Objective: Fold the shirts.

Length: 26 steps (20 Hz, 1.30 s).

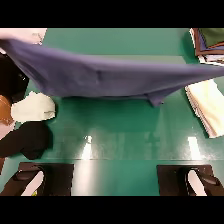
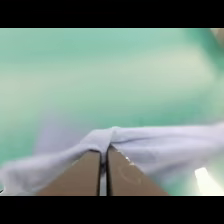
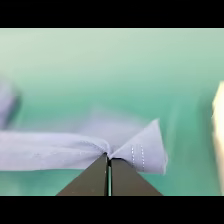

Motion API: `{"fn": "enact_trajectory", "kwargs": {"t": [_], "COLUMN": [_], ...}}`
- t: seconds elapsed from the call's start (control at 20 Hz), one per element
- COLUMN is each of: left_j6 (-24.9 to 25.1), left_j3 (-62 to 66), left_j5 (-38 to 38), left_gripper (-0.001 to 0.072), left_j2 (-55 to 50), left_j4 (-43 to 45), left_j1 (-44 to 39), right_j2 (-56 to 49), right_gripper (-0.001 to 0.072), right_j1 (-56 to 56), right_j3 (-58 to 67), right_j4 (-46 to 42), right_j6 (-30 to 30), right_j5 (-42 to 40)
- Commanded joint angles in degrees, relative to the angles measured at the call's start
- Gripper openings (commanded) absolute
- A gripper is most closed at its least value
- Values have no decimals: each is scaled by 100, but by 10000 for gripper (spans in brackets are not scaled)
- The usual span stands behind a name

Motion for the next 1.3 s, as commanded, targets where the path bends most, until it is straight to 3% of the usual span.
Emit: {"fn": "enact_trajectory", "kwargs": {"t": [0.0, 0.15, 0.35, 0.55, 0.75, 0.9, 1.05, 1.25], "left_j6": [-306, -308, -295, -291, -280, -240, -229, 26], "left_j3": [1753, 2450, 2269, 1740, 1003, 413, 179, 317], "left_j5": [348, 538, 433, -254, -752, -813, -636, 702], "left_gripper": [26, 25, 25, 26, 26, 27, 27, 27], "left_j2": [46, -15, -247, -1080, -2249, -3213, -4277, -5215], "left_j4": [-13, -146, -155, -184, -184, -184, -188, -402], "left_j1": [2, 2, 2, 2, 2, 2, 2, 2], "right_j2": [127, -352, -1211, -1888, -2892, -3823, -4920, -6129], "right_gripper": [10, 9, 10, 10, 9, 10, 9, 9], "right_j1": [-323, -754, -787, -201, 702, 1102, 1239, 1237], "right_j3": [1729, 3051, 3991, 3206, 2236, 1768, 1849, 2894], "right_j4": [-122, -107, -63, -269, -1390, -1670, -1676, -1672], "right_j6": [9, 9, 142, 142, 140, 136, 136, 140], "right_j5": [168, 813, 1320, 1460, 1657, 1578, 1344, 807]}}
